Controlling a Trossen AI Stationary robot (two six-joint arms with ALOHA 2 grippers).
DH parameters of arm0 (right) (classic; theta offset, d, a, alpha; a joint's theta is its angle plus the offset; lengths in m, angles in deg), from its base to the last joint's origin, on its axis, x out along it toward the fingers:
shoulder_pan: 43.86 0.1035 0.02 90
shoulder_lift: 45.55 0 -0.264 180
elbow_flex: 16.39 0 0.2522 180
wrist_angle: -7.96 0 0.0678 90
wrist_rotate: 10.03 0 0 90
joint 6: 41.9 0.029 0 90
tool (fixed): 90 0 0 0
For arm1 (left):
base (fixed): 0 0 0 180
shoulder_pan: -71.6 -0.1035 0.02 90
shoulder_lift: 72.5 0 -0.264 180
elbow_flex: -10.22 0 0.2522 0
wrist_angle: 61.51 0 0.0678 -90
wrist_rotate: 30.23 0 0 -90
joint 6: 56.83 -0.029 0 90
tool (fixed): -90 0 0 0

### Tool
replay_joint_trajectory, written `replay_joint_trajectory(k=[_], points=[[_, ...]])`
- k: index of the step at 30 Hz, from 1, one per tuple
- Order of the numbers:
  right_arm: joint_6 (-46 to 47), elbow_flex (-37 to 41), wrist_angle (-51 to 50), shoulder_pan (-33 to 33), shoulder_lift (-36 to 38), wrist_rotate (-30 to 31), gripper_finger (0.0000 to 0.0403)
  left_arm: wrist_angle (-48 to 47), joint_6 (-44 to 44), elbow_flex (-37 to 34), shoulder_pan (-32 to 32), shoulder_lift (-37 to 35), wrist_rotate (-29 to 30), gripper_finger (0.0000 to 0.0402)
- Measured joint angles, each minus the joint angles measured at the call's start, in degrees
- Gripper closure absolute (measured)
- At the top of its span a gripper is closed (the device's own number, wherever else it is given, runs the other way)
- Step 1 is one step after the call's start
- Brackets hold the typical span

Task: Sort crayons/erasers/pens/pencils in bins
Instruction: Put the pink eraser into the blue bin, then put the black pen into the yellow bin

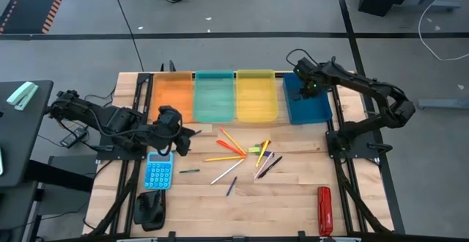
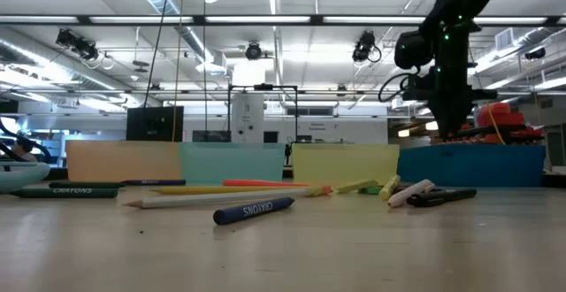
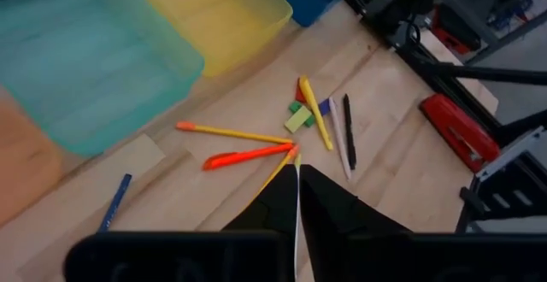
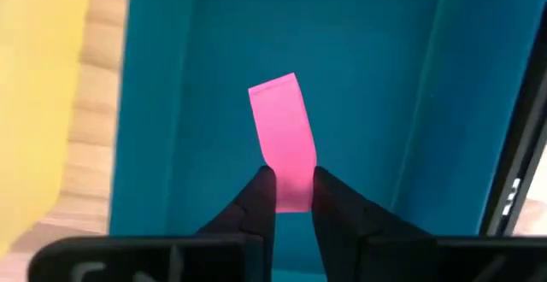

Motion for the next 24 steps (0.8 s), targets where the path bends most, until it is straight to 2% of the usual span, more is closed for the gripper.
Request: replay_joint_trajectory(k=[4, 8, 13, 17, 19, 22, 24], points=[[0.0, 1.6, 0.0, 0.1, 0.0, -0.1, 0.0317, 0.0, 0.9, 0.0, 0.0, 0.0, 0.1, 0.0385], [-2.8, 2.1, -0.1, 0.1, 0.0, -1.9, 0.0279, 0.1, 0.9, 0.0, 0.0, 0.0, 0.1, 0.0383], [-4.1, 0.9, -1.2, 0.1, 0.1, -2.6, 0.0221, 0.2, 1.2, 0.0, -0.5, 0.0, 0.1, 0.0363], [-4.1, 0.2, -1.4, 0.5, 1.8, -2.7, 0.0194, 1.3, 1.1, 0.0, -1.6, 0.0, 0.1, 0.0345], [-4.2, -0.6, -1.1, 1.5, 3.7, -6.1, 0.0188, 2.1, 1.1, 0.0, -2.0, 0.0, 0.1, 0.0337], [-9.1, -1.9, 3.2, 5.8, 8.3, -18.5, 0.0186, 2.6, 1.1, 0.0, -2.5, 0.0, 0.1, 0.0327], [-12.3, -2.5, 7.2, 10.6, 11.7, -24.3, 0.0186, 2.6, 1.0, 0.0, -2.9, 0.0, 0.1, 0.0322]])
